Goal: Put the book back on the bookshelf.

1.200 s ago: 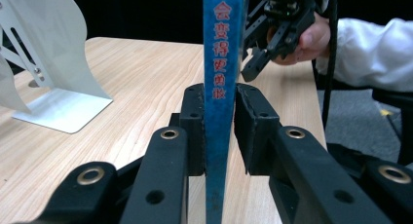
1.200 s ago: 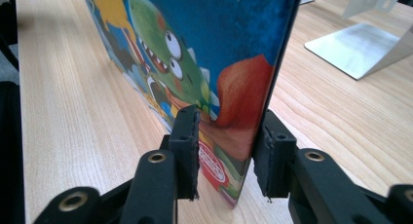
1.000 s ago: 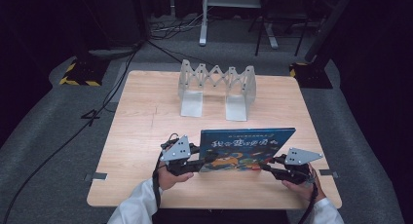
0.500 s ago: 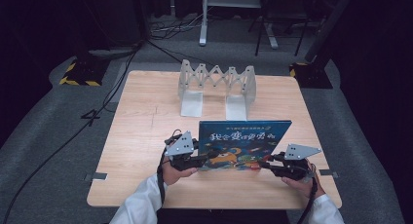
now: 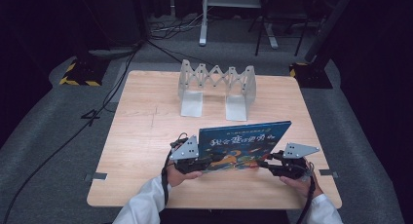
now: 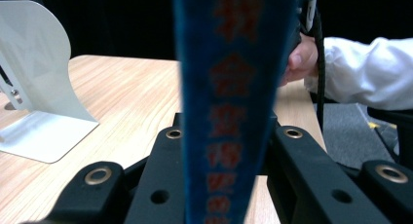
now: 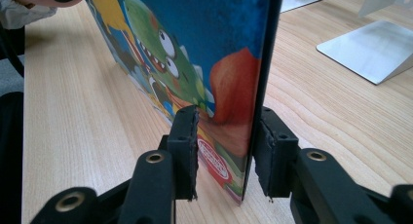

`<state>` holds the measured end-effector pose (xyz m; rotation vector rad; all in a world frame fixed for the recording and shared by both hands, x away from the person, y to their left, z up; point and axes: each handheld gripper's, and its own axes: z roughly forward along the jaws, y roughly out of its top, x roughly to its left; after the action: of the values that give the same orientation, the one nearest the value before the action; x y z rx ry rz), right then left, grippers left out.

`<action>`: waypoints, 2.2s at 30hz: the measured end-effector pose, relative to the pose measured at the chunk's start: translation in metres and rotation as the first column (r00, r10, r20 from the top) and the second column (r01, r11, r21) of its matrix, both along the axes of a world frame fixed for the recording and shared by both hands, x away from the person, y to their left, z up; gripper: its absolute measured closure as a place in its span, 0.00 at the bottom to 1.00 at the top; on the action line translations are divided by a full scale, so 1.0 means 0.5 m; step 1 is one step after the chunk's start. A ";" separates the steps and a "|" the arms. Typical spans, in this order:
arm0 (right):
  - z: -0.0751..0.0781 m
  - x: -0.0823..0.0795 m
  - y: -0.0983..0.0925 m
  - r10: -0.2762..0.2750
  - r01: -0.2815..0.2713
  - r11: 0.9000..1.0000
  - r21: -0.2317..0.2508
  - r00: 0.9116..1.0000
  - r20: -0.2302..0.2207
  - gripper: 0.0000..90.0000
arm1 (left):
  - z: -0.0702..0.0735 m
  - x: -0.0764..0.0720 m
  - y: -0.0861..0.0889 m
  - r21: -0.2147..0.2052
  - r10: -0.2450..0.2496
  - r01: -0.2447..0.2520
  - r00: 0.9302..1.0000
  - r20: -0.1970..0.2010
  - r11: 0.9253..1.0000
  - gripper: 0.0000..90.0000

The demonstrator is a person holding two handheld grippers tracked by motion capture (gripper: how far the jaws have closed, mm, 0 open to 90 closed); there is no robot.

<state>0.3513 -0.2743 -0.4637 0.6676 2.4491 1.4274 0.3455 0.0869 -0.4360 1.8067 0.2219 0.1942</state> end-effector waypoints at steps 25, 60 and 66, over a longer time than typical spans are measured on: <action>-0.041 -0.018 -0.076 -0.272 0.269 0.957 -0.109 0.962 -0.018 0.26 | 0.000 -0.007 -0.002 -0.015 0.012 -0.012 1.000 -0.017 1.000 0.92; -0.081 -0.017 -0.094 -0.301 0.284 0.938 -0.199 0.952 -0.060 0.24 | 0.063 -0.001 0.074 0.040 0.298 -0.304 0.948 0.112 0.952 0.92; -0.081 -0.016 -0.095 -0.303 0.285 0.938 -0.197 0.951 -0.066 0.24 | 0.074 0.003 0.102 0.054 0.353 -0.362 0.927 0.127 0.931 0.92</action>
<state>0.3434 -0.3216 -0.5044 1.0287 2.3863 1.0617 0.3472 0.1377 -0.3990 1.8123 0.4684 0.5716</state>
